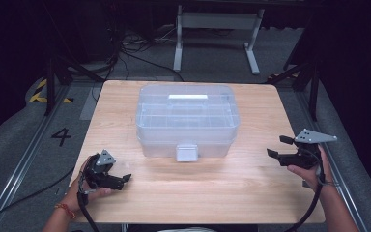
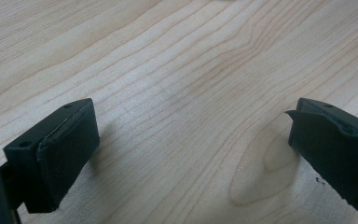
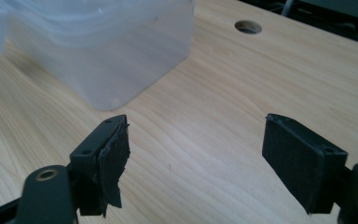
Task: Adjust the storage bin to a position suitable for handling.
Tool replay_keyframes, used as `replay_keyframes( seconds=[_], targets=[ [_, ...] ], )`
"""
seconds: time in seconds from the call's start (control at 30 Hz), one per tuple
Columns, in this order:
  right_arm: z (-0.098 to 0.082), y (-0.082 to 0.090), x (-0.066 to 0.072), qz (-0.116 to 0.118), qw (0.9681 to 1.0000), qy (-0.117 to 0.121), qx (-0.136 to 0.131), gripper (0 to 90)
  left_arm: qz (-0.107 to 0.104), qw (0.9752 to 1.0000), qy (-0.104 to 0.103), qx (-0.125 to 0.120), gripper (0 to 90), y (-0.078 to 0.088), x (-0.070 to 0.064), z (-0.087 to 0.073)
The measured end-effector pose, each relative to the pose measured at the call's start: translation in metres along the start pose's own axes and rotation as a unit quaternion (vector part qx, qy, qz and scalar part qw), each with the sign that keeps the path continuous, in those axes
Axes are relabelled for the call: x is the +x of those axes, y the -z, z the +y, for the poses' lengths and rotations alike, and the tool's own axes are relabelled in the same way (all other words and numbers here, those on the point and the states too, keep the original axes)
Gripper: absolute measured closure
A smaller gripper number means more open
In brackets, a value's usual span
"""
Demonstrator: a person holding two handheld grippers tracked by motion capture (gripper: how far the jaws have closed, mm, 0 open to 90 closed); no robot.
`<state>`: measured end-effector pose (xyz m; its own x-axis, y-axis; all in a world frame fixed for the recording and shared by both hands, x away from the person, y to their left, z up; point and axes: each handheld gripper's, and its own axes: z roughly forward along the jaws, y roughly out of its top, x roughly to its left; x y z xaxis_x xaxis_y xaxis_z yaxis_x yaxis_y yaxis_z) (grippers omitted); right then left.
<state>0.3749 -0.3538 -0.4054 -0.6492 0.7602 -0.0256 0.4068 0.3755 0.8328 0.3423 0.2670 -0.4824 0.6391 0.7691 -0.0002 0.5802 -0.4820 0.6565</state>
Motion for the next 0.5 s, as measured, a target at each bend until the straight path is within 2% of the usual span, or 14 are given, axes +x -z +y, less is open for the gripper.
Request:
replay_keyframes(
  seconds=[0.17,0.27,0.5],
  targets=[
    [0.017,0.000,0.000,0.001,0.9999,0.010,-0.008,25.2,0.002,1.0000,0.005,0.001,0.6,0.000,0.000,0.000],
    [0.035,0.000,-0.001,-0.001,0.9998,0.018,-0.012,25.2,0.002,1.0000,0.005,0.001,0.6,0.000,0.000,0.000],
    [0.054,-0.001,-0.003,0.000,0.9994,0.021,-0.026,25.2,0.003,1.0000,0.005,0.001,0.6,0.000,0.000,0.000]
  ],
)
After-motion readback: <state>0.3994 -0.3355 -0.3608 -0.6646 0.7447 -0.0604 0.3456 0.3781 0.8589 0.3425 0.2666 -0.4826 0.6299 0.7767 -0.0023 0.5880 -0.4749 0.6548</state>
